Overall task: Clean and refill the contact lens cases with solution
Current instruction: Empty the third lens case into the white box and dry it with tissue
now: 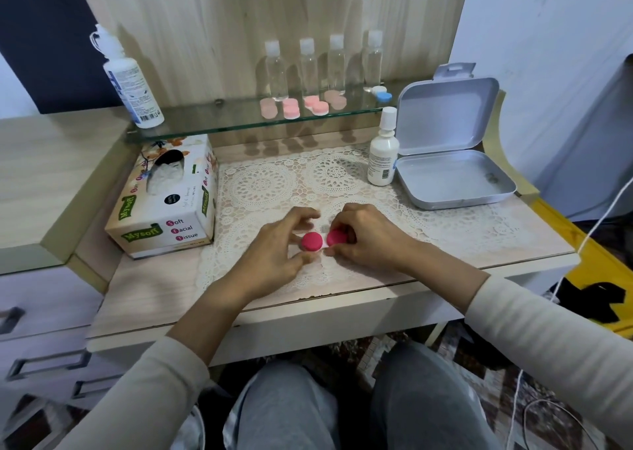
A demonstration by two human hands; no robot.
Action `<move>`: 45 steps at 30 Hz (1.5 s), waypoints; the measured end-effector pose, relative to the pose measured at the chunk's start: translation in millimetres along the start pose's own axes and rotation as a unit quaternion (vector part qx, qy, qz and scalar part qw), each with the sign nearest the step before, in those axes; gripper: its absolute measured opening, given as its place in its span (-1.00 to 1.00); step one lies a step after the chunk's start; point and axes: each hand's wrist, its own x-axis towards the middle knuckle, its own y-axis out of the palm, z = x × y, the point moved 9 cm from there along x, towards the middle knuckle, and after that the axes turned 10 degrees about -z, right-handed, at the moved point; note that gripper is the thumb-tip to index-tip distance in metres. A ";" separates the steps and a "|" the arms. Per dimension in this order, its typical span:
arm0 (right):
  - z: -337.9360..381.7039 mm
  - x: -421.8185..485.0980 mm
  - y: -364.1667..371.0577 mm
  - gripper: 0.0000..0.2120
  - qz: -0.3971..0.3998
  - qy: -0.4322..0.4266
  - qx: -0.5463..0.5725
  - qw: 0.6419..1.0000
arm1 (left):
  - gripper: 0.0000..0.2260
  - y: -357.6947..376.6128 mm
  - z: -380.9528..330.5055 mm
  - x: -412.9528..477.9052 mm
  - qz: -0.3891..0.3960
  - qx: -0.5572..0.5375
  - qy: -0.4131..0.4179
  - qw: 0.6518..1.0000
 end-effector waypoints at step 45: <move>-1.4 1.5 -2.0 -0.59 0.011 0.038 0.060 0.997 | -0.70 -12.1 19.8 0.4 -0.137 0.120 -0.004 0.983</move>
